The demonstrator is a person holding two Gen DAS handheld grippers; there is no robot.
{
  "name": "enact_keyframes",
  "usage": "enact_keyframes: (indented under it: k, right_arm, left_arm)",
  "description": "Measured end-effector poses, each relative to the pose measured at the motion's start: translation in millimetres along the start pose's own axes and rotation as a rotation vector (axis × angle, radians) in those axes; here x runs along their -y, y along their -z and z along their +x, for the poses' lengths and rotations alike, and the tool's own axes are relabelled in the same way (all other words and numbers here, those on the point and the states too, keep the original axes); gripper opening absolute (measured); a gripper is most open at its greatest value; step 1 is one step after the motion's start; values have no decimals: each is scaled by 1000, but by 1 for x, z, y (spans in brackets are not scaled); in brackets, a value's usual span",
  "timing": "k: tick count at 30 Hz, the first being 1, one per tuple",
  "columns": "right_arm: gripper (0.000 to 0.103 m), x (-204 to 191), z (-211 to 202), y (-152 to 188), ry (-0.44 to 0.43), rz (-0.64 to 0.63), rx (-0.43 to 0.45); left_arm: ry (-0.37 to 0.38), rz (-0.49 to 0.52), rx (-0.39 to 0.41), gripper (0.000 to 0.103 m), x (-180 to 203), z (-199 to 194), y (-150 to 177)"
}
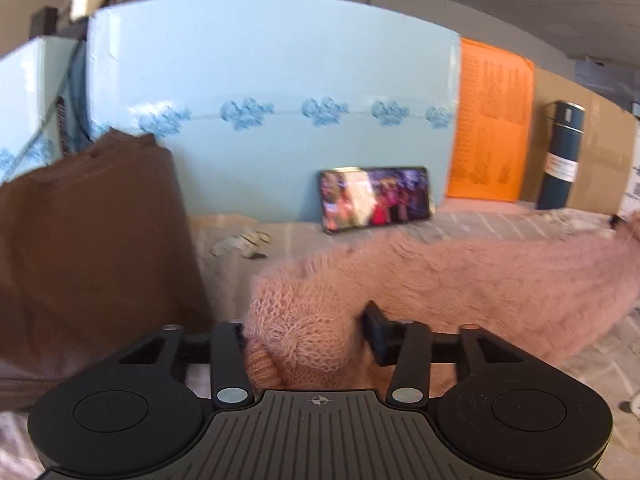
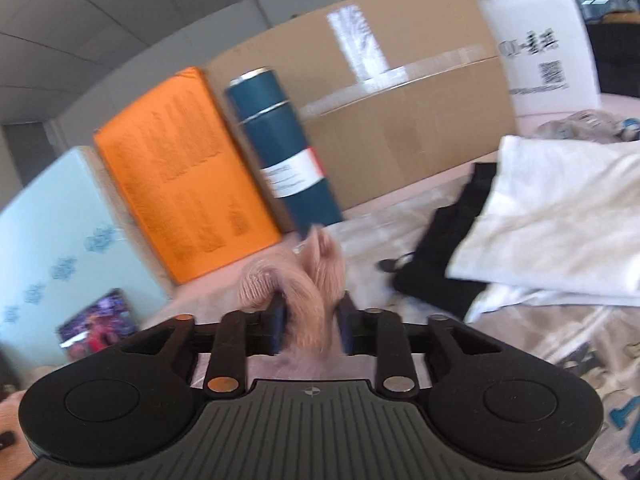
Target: Fold clothes
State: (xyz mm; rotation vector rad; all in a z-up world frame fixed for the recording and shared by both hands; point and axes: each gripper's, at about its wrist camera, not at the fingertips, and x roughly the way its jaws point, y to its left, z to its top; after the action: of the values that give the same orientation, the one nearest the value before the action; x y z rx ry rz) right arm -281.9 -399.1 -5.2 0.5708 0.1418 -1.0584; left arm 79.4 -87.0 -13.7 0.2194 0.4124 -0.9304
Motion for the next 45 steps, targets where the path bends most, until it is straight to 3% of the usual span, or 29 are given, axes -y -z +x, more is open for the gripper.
enact_keyframes:
  k: [1,2,4,8,11,13,15,17,18,19,21,27,33,37,40,42,44,45]
  right_arm:
    - [43,2,-2,1,46,-1,30]
    - [48,6,-5,0,78,11,53]
    - [61,14,-14,-1,100,64,91]
    - [67,22,-26,-3,-35,133,120]
    - [80,16,-25,-5,-252,133,46]
    - [84,8,-18,-2,-362,112,-40]
    - [86,-3,-11,3,-382,62,-107]
    - [86,-13,-7,8,-344,7,-141]
    - [86,-16,-4,10,-332,-8,-157]
    - [86,-17,-3,11,-330,-11,-167]
    - [86,-18,-1,13,-331,-9,-181]
    - [86,-12,1,16,-387,24,-202]
    - [86,-23,0,21,-573,168,-303]
    - [84,-51,1,33,-640,247,-394]
    - [80,-74,-2,43,-614,266,-417]
    - [62,-86,-1,50,-581,251,-423]
    - [12,-95,-1,56,-533,213,-418]
    - [7,-96,-6,57,-528,198,-402]
  left_arm:
    - [-24,4,36,89,-1,-4,-1]
    - [-41,9,79,94,-3,-9,-2]
    - [-37,40,147,96,-3,-15,-8]
    - [88,153,171,97,6,-8,-22]
    - [228,240,95,97,19,11,-29]
    - [275,256,-11,96,30,29,-31]
    - [289,261,-78,95,39,39,-26]
    - [284,292,-89,72,46,39,-18]
    - [281,307,-94,36,50,40,-14]
    - [268,306,-83,16,50,36,-12]
    - [255,300,-37,12,48,22,-9]
    - [312,335,161,11,57,-43,3]
    - [304,418,238,11,70,-86,35]
    - [318,502,254,11,79,-101,49]
    - [332,529,267,10,79,-108,53]
    - [334,535,274,10,76,-111,54]
    - [335,541,281,10,74,-114,56]
    - [335,544,284,9,73,-115,56]
